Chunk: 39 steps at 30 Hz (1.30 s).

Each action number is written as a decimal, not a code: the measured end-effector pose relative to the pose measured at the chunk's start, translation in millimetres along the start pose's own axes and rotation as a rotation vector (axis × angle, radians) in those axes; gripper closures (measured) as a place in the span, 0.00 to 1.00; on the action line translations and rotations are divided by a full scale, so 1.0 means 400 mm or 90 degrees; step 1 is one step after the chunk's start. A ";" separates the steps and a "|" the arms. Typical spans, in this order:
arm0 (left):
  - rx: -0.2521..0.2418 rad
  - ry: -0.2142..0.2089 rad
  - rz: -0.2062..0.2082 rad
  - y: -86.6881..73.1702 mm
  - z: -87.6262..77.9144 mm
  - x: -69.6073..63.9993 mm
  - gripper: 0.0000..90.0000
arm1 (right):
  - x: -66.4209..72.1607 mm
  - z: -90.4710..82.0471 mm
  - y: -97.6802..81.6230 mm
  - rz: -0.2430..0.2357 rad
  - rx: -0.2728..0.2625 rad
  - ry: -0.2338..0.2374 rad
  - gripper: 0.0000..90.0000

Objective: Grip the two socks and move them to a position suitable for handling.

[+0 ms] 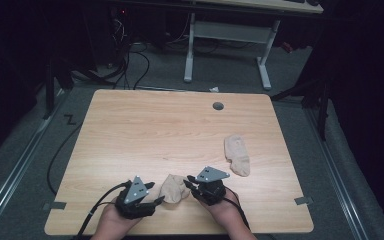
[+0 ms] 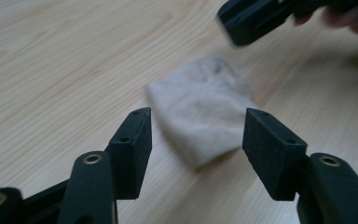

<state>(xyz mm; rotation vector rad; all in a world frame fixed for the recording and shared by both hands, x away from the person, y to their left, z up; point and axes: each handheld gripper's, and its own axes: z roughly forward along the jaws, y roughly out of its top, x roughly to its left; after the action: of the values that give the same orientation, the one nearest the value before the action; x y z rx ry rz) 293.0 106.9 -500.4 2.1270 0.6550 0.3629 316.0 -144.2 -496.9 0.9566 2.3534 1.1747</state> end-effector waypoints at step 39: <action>-0.015 0.169 -0.135 -0.050 -0.078 0.149 0.68 | 0.055 0.097 -0.023 -0.063 0.087 0.057 0.76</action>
<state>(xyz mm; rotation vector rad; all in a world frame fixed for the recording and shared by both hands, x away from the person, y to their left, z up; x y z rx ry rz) 320.7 171.5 -496.6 1.9803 1.0140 0.5382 318.1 -110.5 -527.7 0.8357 2.5494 1.0507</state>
